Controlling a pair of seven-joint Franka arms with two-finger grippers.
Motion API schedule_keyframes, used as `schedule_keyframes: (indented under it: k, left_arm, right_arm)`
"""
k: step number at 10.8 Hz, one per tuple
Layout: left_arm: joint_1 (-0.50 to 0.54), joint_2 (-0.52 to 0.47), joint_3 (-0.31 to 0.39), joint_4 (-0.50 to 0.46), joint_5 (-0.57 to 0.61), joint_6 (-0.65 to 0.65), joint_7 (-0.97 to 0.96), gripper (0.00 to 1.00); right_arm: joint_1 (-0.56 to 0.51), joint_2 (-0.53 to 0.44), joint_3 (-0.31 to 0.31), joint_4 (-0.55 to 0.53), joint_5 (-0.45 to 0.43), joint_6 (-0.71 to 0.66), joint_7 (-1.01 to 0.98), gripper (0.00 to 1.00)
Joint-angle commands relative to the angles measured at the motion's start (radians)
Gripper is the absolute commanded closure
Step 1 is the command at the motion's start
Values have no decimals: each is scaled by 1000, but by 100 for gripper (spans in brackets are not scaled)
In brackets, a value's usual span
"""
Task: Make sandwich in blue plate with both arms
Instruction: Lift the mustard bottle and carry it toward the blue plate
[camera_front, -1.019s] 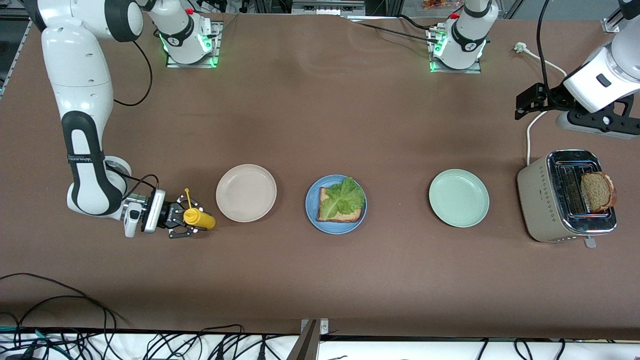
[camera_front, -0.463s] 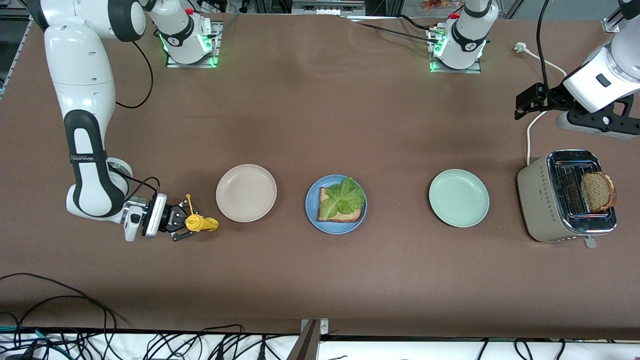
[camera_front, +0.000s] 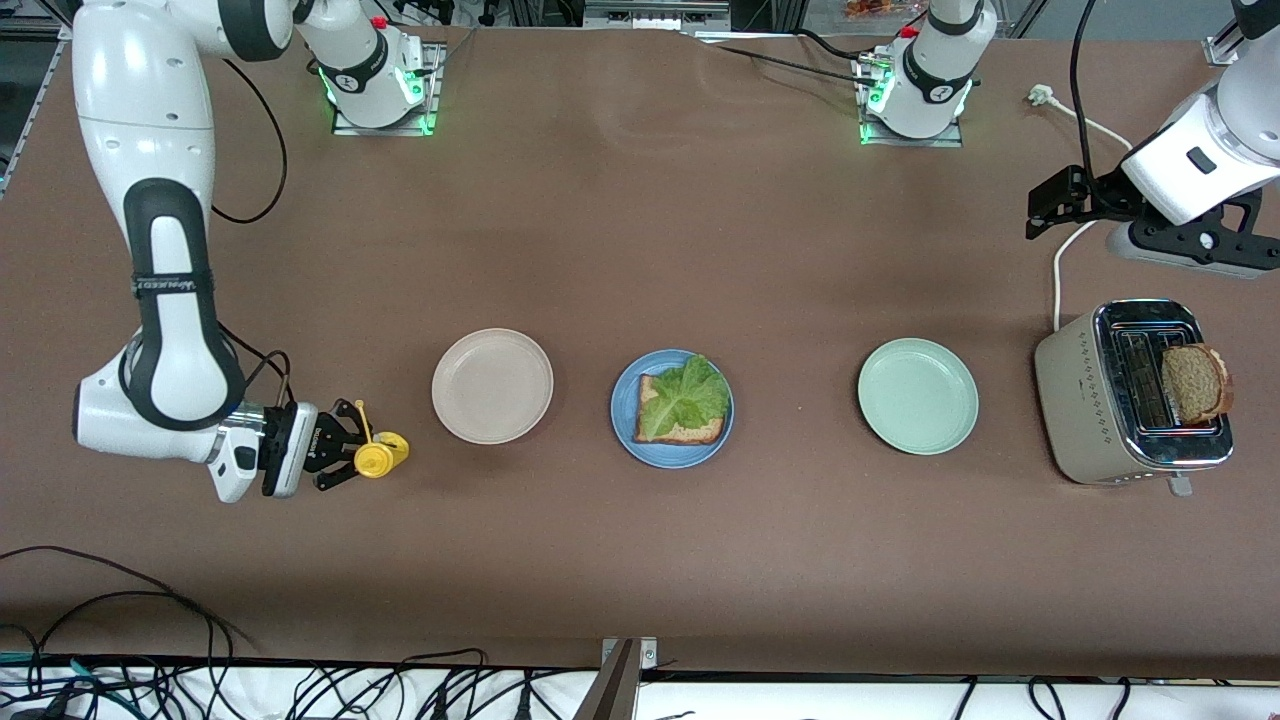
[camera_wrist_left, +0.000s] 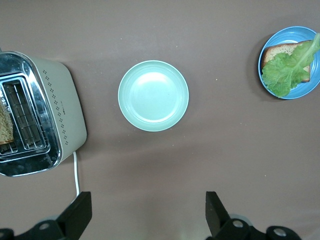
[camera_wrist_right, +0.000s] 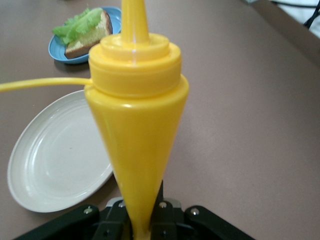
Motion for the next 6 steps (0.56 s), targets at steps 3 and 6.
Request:
schedule_keyframes:
  k: [3,6]
  left_arm:
    - [5,18,1,24,-21,-7,4,0]
    - [9,17,3,23,-21,-7,6,0]
  right_arm:
    - [297,-54,-218,84,-302,-25,436,100]
    - [493,-54,-349,113,-449,-59,591,100]
